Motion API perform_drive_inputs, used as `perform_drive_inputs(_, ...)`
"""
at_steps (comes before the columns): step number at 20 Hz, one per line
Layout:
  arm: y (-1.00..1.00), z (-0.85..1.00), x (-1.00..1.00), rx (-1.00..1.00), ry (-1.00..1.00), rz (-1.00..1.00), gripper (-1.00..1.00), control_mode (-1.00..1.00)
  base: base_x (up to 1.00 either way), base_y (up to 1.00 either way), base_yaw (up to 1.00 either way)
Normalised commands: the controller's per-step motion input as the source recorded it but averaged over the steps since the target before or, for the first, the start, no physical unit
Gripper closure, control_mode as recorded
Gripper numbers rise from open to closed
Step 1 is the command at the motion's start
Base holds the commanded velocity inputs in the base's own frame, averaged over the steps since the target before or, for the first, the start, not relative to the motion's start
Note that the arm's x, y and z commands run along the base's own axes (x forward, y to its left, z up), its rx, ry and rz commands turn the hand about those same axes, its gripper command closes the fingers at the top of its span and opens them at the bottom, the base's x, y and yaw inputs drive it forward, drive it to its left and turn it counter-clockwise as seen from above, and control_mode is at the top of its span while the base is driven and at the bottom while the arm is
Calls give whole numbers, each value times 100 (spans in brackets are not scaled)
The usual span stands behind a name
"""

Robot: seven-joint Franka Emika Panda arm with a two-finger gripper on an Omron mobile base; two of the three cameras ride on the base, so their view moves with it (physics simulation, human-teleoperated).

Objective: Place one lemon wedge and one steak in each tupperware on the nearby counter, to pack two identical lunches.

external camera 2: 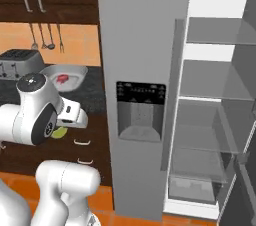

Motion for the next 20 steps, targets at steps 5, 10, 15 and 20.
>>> perform_drive_inputs(5, 0, 0, 0, 0, 0, 0, 100, 100, 1, 100, -3)
perform_drive_inputs(10, 0, 0, 0, 0, 0, 0, 100, 100, 26, 100, -1)
perform_drive_inputs(15, 0, 0, 0, 0, 0, 0, 100, 100, 44, 64, 0)
perform_drive_inputs(20, 0, 0, 0, 0, 0, 0, 100, 100, 75, 0, 1)
